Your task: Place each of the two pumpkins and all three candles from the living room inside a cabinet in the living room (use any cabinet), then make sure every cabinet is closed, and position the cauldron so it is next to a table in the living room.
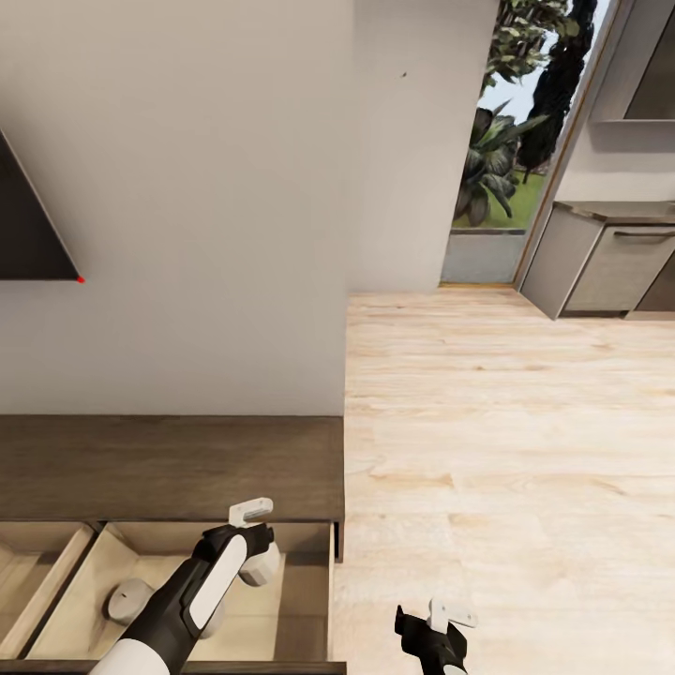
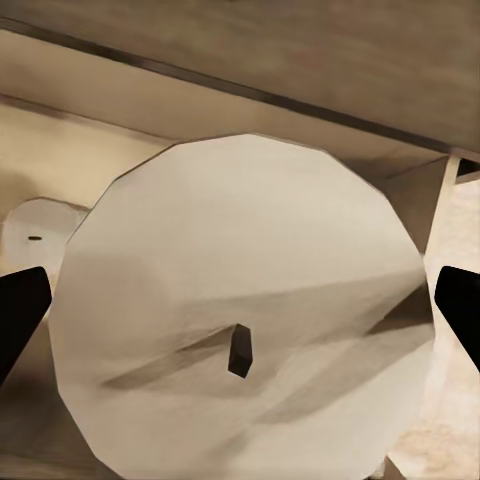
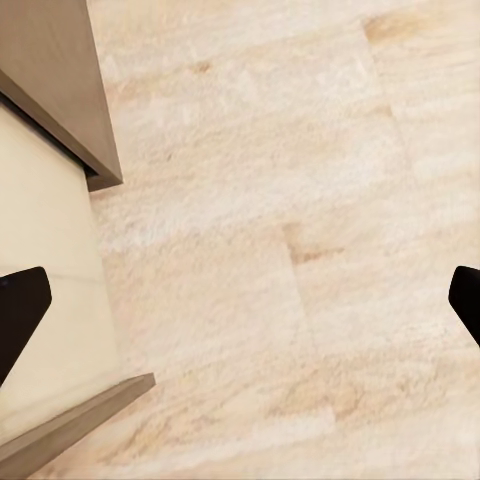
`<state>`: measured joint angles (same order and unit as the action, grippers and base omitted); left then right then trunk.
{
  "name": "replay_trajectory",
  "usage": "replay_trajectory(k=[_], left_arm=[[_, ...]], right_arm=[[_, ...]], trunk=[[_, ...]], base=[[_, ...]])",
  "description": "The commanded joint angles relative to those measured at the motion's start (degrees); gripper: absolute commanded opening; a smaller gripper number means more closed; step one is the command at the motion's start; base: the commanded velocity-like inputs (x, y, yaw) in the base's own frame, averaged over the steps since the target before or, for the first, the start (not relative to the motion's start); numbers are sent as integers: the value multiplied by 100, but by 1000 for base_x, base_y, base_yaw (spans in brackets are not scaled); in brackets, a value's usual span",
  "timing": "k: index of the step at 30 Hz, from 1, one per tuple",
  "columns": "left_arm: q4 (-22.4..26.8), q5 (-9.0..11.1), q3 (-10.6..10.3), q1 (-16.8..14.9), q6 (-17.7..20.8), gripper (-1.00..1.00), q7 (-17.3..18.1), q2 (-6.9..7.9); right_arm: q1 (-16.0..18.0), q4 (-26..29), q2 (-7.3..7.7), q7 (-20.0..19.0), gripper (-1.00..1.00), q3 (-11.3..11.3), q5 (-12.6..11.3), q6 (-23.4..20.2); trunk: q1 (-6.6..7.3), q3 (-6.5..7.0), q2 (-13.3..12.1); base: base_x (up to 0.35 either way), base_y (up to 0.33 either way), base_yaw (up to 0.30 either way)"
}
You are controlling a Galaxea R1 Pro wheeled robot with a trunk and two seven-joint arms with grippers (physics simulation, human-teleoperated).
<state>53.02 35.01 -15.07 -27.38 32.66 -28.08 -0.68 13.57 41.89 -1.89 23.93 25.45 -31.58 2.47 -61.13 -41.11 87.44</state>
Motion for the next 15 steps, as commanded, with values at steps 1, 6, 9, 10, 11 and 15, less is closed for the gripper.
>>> replay_trajectory(k=[1,6,9,10,11,15], left_arm=[[7,57,-13,-4,1,-100,-55,3],[-39,58,-24,-4,-252,-100,-34,-2],[-331,59,-62,-4,-545,-100,-30,-2],[-496,59,-94,-4,-657,-100,-27,-6],[-635,59,-132,-4,-760,-100,-26,-8],[-876,53,-264,-4,-1147,-100,-19,-6]], right_arm=[[5,4,5,36,100,30,-59,26],[5,4,5,27,100,34,-59,32],[5,11,5,25,100,37,-59,39],[5,23,5,23,100,38,-57,40],[5,37,5,20,100,40,-55,44],[5,193,36,26,100,45,-53,22]], trunk=[[-22,-23,44],[-132,-113,245],[-198,-167,365],[-220,-185,405],[-242,-203,445],[-330,-275,606]], base=[[0,0,0],[0,0,0],[0,0,0],[0,0,0],[0,0,0],[0,0,0]])
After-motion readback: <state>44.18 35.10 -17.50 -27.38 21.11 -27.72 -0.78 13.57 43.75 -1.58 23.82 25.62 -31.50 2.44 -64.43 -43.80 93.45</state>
